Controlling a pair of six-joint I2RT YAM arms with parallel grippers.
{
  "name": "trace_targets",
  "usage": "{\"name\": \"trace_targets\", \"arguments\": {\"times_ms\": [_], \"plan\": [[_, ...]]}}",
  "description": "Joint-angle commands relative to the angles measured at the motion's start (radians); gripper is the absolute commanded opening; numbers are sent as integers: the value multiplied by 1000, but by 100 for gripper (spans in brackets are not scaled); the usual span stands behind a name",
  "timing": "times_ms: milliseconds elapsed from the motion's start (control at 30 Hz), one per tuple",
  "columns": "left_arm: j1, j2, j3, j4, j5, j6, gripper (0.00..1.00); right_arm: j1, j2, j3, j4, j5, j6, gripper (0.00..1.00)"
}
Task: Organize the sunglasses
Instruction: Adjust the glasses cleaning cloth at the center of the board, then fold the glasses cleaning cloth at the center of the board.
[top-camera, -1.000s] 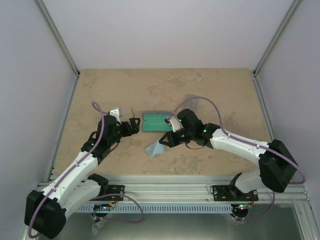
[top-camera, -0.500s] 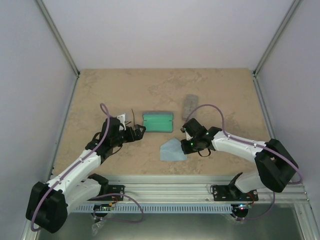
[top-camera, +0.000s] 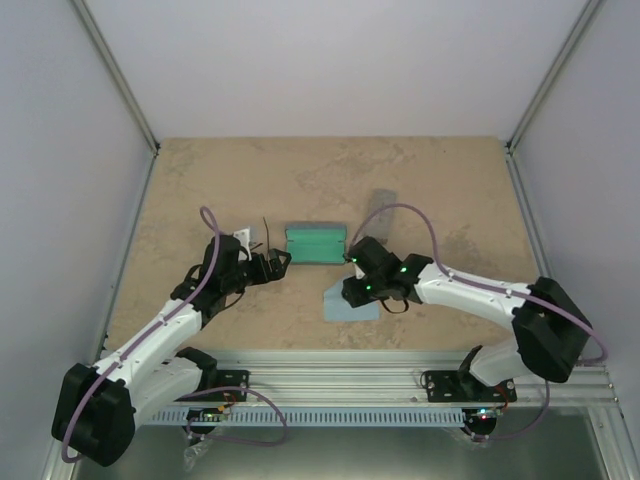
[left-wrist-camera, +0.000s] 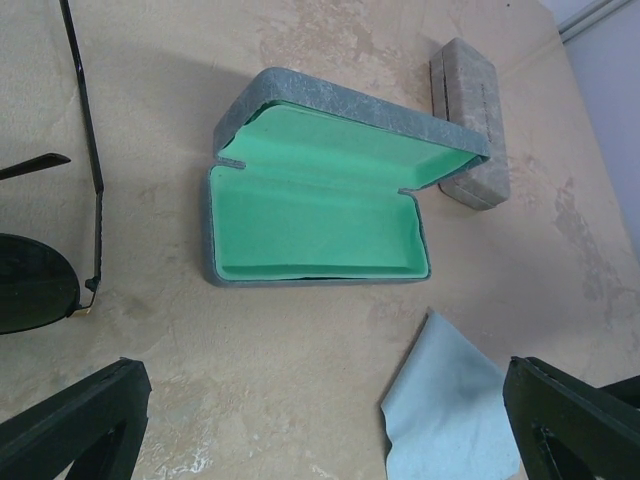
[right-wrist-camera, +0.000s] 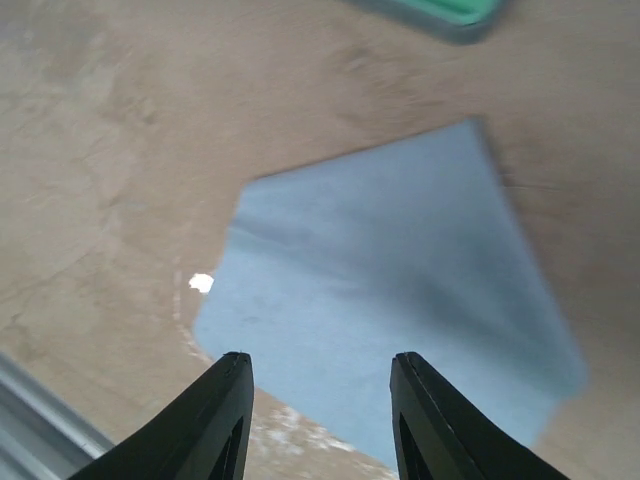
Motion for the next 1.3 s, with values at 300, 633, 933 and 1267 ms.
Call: {"name": "trace_targets", "arguments": {"times_ms": [300,633,933,1267], "plan": [[3,-22,-17,20,52,4,98,138,230,68,81,-135,-32,36],[-249,52,-26,0,-20,-29,80,130,62,14,-90,251,206,33],[-494,246,35,-19,-104,-95,63,107,-48,-136,-141,242,304,35],[-609,480,180,-108,-188,-123,51,107,-14,-172,-54,195,273,34]]}}
